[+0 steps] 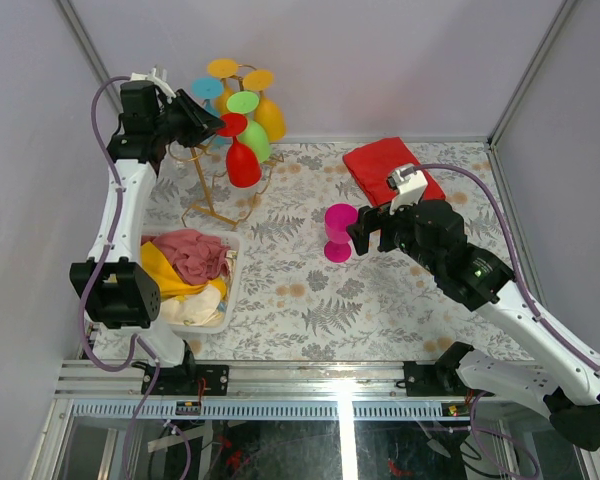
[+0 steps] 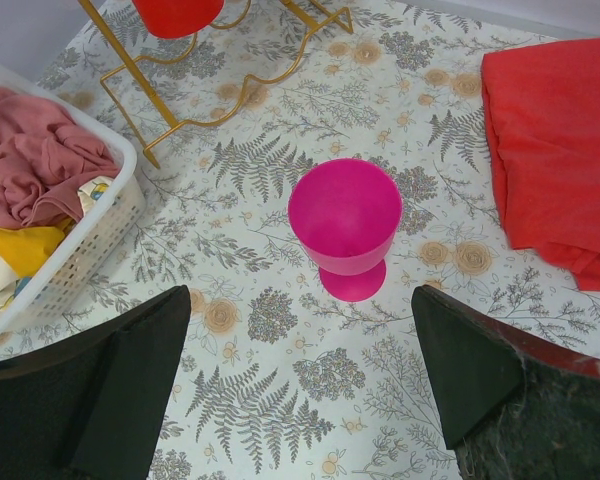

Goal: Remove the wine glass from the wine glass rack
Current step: Pick up the wine glass from the wine rack.

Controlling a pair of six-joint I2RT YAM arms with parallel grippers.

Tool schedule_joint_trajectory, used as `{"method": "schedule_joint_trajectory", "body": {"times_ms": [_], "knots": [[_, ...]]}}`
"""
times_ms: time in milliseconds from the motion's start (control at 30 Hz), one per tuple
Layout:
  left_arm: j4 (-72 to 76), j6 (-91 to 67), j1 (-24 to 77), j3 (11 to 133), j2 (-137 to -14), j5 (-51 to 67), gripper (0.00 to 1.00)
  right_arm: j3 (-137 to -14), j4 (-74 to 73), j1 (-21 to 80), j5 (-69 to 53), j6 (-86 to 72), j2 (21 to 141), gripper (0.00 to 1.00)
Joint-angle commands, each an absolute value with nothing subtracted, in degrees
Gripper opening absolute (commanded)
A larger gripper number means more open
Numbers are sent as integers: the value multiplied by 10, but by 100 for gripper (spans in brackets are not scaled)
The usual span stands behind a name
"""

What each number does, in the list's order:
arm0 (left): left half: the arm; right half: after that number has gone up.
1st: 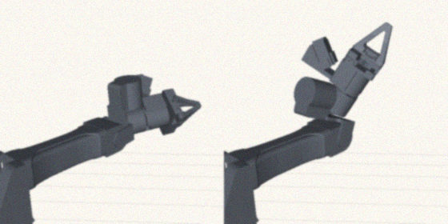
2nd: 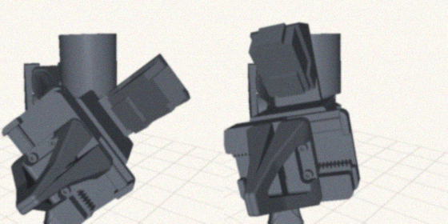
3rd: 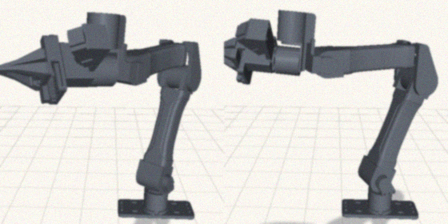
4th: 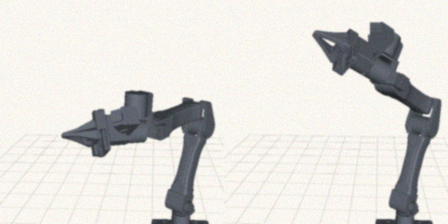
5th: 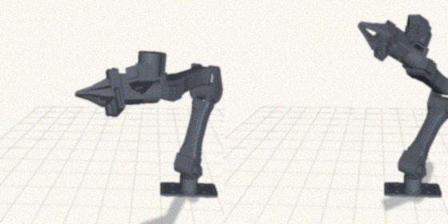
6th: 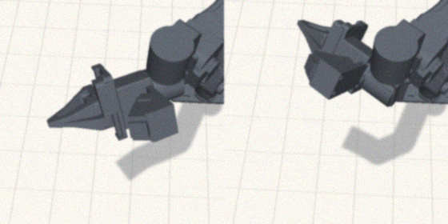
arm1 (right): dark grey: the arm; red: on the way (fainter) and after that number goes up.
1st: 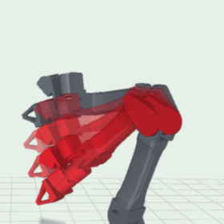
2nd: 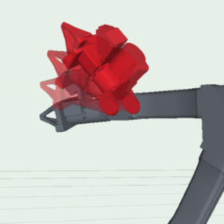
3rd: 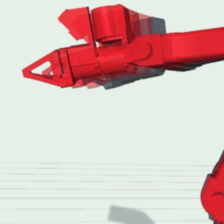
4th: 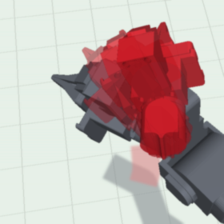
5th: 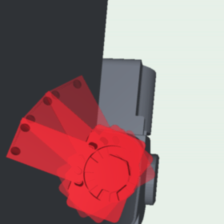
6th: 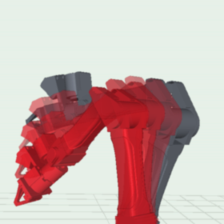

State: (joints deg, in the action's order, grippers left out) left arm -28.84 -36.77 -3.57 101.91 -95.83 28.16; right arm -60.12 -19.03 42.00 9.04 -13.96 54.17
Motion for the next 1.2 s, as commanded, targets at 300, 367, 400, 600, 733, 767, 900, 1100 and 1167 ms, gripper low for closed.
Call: {"method": "schedule_joint_trajectory", "body": {"times_ms": [300, 367, 400, 600, 733, 767, 900, 1100, 1167], "knots": [[-224, -413, -35, 970, -926, 269, 12, -615, -182, 424, 91, -144, 531, 99], [-224, -412, -36, 973, -923, 263, 10, -615, -182, 424, 90, -145, 530, 99], [-222, -412, -36, 973, -920, 260, 10, -615, -182, 424, 90, -145, 531, 99], [-193, -429, -35, 960, -908, 269, 2, -614, -181, 424, 90, -150, 531, 99], [-151, -471, -36, 945, -903, 310, 0, -615, -182, 424, 89, -150, 531, 99], [-134, -485, -36, 937, -900, 325, 0, -616, -183, 424, 89, -150, 531, 99], [-74, -542, -36, 897, -882, 354, 0, -616, -185, 424, 91, -151, 529, 99], [-55, -560, -36, 877, -866, 359, 0, -615, -183, 423, 89, -152, 531, 99], [-46, -564, -36, 875, -863, 367, 0, -616, -183, 424, 87, -153, 532, 99]]}}
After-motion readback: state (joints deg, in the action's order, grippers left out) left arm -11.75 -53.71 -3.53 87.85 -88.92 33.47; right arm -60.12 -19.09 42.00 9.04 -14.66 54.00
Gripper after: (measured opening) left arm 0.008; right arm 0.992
